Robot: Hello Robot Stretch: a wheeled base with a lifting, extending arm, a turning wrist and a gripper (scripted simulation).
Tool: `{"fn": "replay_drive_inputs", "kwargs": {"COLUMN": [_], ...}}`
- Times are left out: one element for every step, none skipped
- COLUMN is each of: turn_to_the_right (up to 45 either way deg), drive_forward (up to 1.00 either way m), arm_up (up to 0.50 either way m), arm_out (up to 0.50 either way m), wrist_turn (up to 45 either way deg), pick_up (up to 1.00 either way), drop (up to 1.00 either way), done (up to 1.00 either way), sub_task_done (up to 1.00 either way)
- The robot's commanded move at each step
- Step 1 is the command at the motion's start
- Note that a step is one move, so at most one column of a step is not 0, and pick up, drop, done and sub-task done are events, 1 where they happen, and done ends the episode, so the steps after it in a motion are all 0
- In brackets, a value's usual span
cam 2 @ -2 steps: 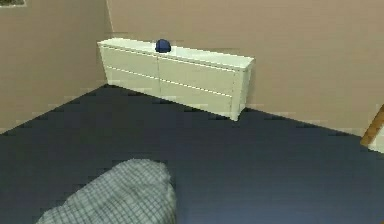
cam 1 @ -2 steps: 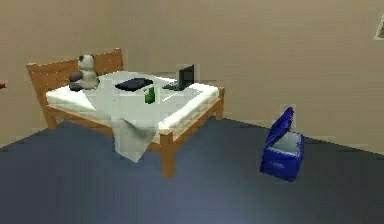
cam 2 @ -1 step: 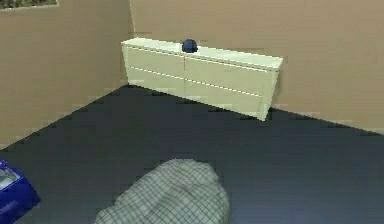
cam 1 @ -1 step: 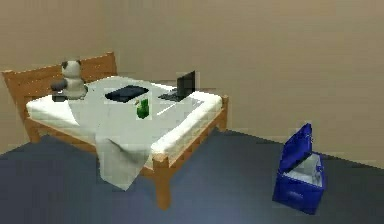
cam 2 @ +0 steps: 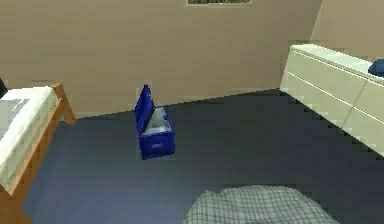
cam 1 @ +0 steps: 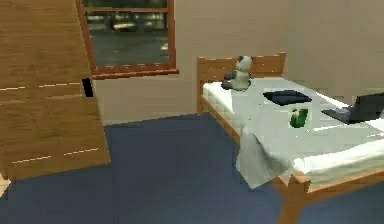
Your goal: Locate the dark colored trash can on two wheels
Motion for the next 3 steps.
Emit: {"fn": "replay_drive_inputs", "kwargs": {"turn_to_the_right": [-24.0,0.0,-45.0], "drive_forward": [0.0,0.75,0.0], "arm_up": [0.0,0.0,0.0], "arm_out": [0.0,0.0,0.0], "wrist_turn": [0.0,0.0,0.0], "pick_up": [0.0,0.0,0.0], "drop": [0.0,0.0,0.0], "done": [0.0,0.0,0.0], "sub_task_done": [0.0,0.0,0.0]}}
